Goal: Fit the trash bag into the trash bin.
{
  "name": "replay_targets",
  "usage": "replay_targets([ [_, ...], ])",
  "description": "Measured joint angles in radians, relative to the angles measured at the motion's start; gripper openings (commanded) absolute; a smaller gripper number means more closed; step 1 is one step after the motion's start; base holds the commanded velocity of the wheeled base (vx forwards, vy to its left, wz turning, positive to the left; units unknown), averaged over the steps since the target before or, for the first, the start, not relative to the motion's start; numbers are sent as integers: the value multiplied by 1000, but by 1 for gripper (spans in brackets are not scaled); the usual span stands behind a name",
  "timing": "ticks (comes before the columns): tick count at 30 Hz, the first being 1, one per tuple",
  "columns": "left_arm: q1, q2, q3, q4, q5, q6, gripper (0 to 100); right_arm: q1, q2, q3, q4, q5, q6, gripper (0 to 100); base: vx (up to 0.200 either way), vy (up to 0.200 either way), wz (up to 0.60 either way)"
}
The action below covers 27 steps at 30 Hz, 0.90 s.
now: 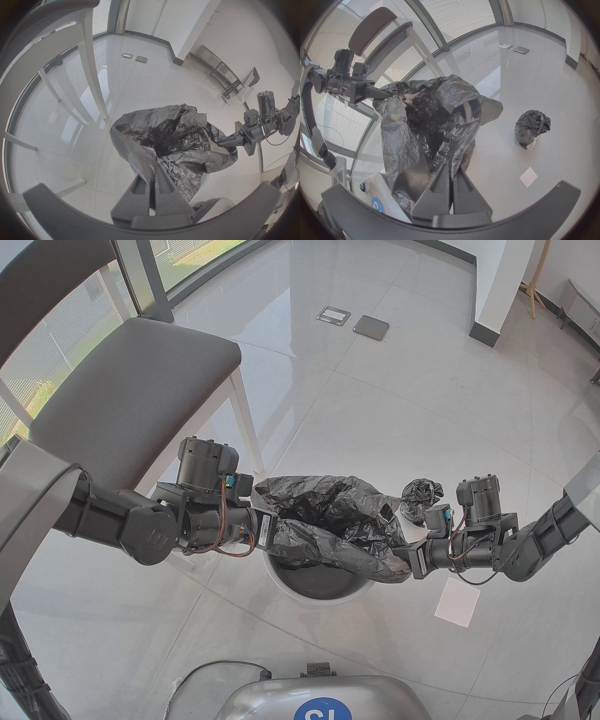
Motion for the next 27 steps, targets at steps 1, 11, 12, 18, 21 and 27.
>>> replay_targets([
  [1,0,-2,7,-3,0,0,0,4,0,11,-10,0,0,0,0,0,0],
  [11,6,-13,68,-86,-1,1,0,50,27,91,-108,-1,15,0,0,0,0],
  [12,7,-13,70,-86,-2,2,0,54,30,93,-108,-2,15,0,0,0,0],
  [18,12,-12,78,-94,-3,1,0,64,51,95,-109,-5,11,100,0,0,0],
  [21,13,-11,85,-109,-4,1,0,63,58,96,-119,-6,11,100,0,0,0],
  [27,13,-12,103,-119,-4,1,0,63,61,97,-153,-3,11,100,0,0,0],
])
